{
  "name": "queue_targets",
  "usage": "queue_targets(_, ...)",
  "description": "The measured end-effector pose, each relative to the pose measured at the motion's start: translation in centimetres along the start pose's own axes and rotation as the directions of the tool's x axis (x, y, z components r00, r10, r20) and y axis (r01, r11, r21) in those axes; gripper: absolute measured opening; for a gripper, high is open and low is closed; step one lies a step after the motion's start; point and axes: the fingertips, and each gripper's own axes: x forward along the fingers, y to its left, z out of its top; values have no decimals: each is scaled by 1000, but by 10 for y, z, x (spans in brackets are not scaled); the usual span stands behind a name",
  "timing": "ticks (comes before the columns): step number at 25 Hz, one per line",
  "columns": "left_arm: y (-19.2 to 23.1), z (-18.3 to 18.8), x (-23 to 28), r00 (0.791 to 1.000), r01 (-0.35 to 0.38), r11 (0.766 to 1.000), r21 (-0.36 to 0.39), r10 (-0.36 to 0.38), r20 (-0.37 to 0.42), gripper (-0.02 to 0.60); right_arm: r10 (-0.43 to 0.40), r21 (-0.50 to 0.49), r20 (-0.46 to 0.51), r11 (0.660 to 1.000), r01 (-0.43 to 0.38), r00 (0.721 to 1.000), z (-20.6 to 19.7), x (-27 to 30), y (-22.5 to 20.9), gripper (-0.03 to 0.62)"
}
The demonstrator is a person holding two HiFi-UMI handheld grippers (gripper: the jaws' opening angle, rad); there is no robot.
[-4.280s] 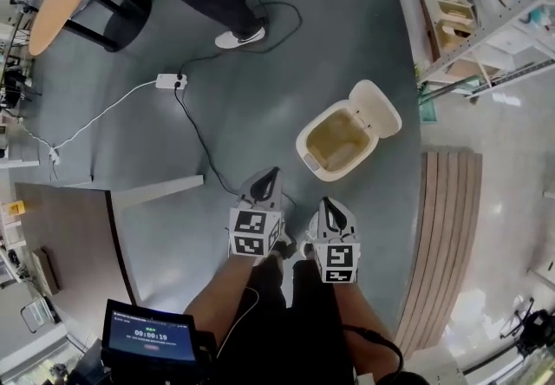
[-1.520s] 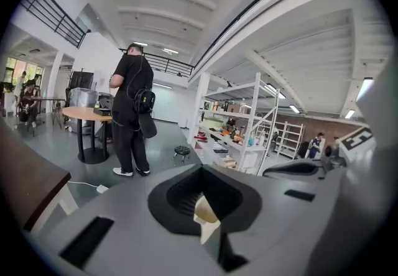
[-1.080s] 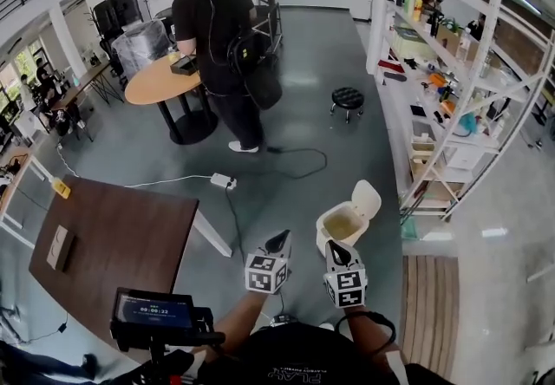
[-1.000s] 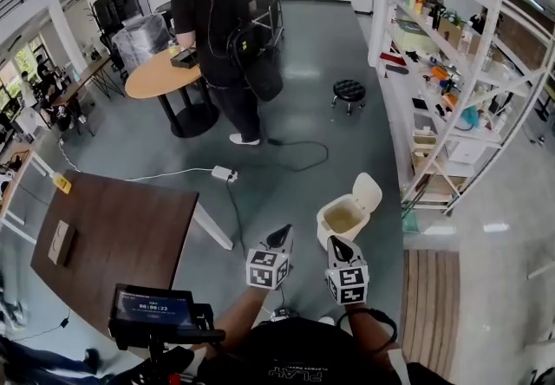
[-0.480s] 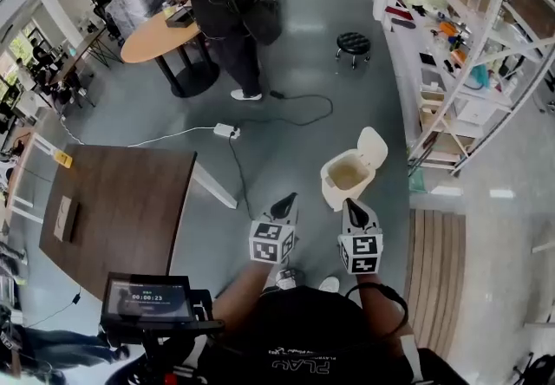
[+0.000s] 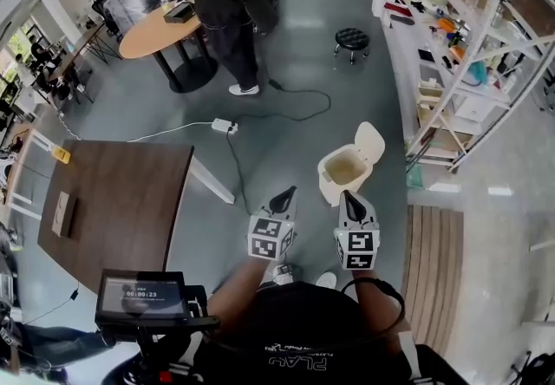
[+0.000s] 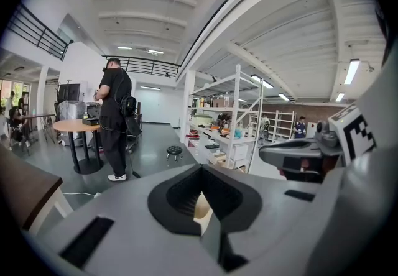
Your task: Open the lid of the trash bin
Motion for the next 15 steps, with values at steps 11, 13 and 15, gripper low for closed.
queue_targets(11,-10,-1,5,1000,19,998,52,-19,-6,-3,10,-4,54,1000,-10,998,13,-3,-3,5)
queue_targets(13,-8,-1,3,1000,21,998,51,-21,-6,-3,12,-7,54,1000,-12,998,14,-2,1,5)
queue_targets(15,-4,-1,1,1000,19,999,47,-18,-5,-3,16,-10,51,1000,-16,999,14,-1,5,5)
